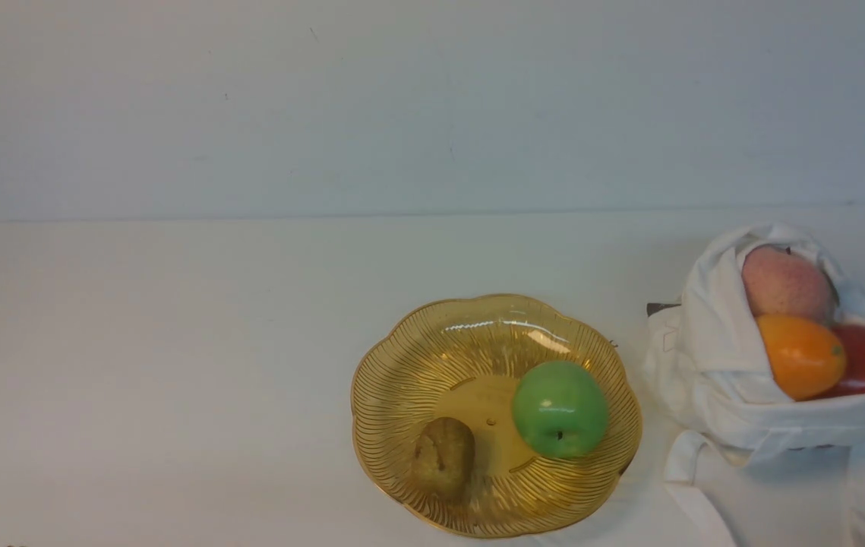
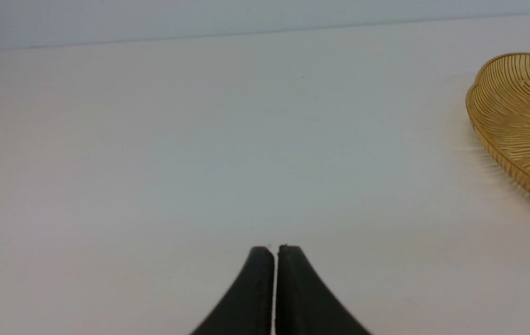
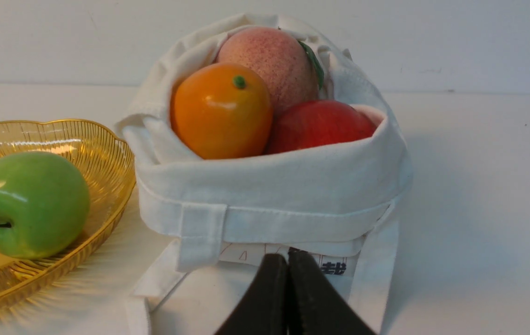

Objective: Take the fruit out of the cloth bag on the white table and place them on a plate.
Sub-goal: 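Reach into the cloth bag and grasp the lemon with the right gripper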

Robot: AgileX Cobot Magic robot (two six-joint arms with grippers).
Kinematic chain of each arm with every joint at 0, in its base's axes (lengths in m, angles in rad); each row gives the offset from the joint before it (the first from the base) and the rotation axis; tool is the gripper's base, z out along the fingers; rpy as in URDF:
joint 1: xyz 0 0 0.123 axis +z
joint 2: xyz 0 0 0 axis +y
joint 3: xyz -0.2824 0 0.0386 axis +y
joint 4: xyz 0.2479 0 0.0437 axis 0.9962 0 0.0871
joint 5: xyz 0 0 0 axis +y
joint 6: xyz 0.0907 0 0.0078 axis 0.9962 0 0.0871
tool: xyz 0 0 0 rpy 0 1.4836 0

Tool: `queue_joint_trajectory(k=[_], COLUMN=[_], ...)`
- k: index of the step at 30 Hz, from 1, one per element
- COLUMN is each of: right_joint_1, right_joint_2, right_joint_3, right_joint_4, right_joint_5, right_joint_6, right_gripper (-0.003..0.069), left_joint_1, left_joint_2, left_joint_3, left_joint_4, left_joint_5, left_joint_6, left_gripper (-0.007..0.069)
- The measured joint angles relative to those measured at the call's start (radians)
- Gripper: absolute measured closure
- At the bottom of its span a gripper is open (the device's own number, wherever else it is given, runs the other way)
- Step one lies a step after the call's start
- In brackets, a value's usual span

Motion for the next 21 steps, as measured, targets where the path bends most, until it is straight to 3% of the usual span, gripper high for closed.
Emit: queue_joint_trajectory(k=[4, 8, 13, 21], right_joint_1=[0.001, 0.004, 0.005, 0.005], right_joint_2=[0.000, 0.000, 0.000, 0.000], right_joint_3=[0.008, 0.008, 0.008, 0.007], right_joint_4=[0.255, 0.497, 0.673, 0.801], right_joint_5=[-0.061, -0.229, -0.330, -0.441], right_joint_6=[0.050, 0.046, 0.036, -0.008], right_gripper=[0.0671, 0.0671, 0.0671, 0.0671], left_joint_1=[0.000, 0.000, 0.000, 0.000], left_joint_2=[0.000, 0.000, 0.000, 0.000], left_joint_3=[0.000, 0.000, 0.000, 0.000], left_joint_4=[0.000, 0.000, 0.000, 0.000], left_joint_5=[0.000, 0.000, 0.000, 0.000], left_joint_6=[0.000, 0.000, 0.000, 0.000], left_gripper=[0.0632, 0.0632, 0.0632, 0.0632])
